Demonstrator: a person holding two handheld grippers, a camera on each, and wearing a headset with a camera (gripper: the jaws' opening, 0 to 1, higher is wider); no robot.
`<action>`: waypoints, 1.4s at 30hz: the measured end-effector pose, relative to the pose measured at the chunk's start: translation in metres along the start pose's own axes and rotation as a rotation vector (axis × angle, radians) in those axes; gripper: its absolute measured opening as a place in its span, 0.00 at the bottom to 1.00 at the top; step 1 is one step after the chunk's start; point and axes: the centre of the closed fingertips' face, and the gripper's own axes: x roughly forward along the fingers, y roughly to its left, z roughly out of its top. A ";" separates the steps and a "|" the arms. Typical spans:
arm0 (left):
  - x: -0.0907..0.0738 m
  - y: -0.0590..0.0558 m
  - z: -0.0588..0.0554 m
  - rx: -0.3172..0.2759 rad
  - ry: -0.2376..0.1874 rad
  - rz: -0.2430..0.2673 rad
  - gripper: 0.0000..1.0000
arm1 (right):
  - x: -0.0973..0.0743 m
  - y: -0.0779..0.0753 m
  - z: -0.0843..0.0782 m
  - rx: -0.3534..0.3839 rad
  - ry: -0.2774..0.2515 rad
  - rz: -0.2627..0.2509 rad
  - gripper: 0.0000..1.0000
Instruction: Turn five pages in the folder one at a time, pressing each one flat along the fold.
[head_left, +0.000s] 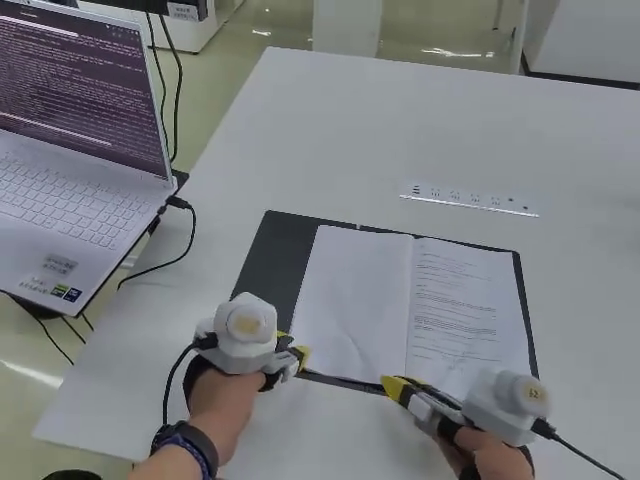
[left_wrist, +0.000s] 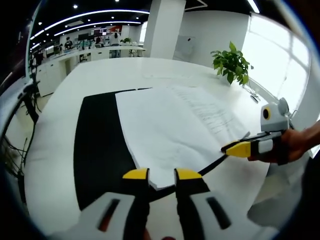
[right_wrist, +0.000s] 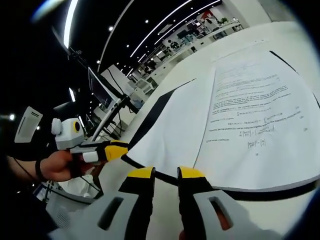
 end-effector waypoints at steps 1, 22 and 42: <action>-0.002 -0.001 0.002 0.000 -0.003 -0.003 0.20 | -0.004 0.000 0.002 -0.013 0.001 -0.001 0.19; -0.037 -0.009 0.032 0.081 -0.055 -0.008 0.34 | -0.072 -0.016 0.049 -0.228 -0.051 -0.069 0.39; -0.094 0.008 0.065 0.172 -0.133 0.061 0.47 | -0.127 -0.020 0.083 -0.263 -0.165 -0.143 0.48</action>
